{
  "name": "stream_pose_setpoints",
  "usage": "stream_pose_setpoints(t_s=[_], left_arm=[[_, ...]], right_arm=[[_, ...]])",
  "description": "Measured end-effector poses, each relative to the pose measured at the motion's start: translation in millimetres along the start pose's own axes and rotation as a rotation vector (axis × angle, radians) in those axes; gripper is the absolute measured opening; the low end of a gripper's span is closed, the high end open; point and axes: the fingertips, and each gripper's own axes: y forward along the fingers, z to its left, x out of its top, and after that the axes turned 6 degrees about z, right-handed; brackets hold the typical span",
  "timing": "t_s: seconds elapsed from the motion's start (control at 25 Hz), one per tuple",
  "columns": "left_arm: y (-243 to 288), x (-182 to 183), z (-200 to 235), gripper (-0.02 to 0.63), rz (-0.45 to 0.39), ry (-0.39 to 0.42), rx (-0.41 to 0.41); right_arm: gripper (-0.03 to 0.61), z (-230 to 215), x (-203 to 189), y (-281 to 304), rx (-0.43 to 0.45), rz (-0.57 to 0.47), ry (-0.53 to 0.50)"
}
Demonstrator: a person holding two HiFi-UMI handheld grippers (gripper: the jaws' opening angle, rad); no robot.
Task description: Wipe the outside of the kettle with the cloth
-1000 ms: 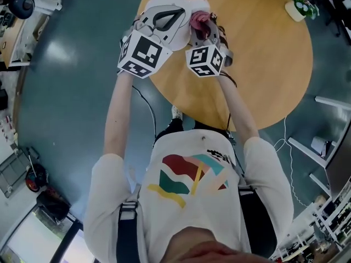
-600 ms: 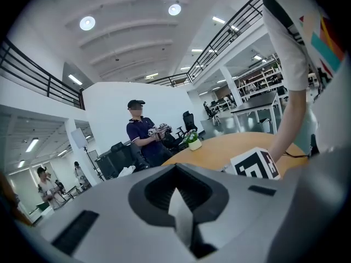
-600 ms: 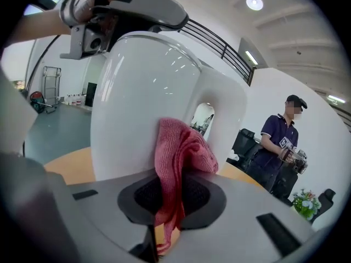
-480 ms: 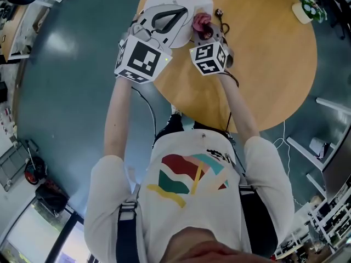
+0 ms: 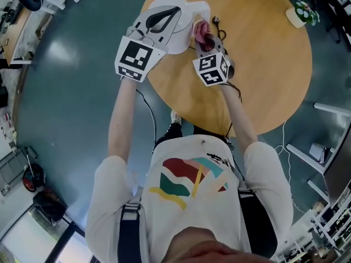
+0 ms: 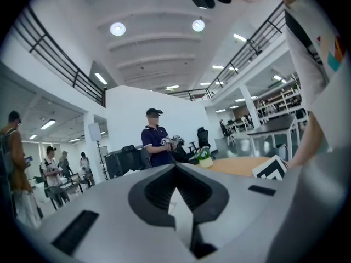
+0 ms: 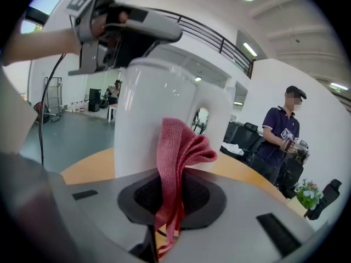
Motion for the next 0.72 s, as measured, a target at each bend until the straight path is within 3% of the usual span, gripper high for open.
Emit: stream_pose_setpoints(t_s=[0.2,0.36,0.52,0.72], left_arm=[[-47.4,33.9,2.3,0.043,-0.177,-0.107,0.137],[-89.2,56.1,-13.5,0.043,-0.296,-0.225,0.185],[-125.7,47.2,-35.2,0.043,-0.329,-0.321,0.224],[-155.2,20.1,-51.3,0.043,-0.323,-0.415,0.230]], right_arm=[[0.044,-28.1,54.0,-66.8,-0.068,-0.174,0.132],[0.044,-33.0,96.7,-128.3,-0.096,-0.306,0.187],[0.044,-16.3,115.8,-181.3,-0.107,-0.387,0.226],[0.044,19.6,111.0,-223.4,-0.129,-0.411,0.254]])
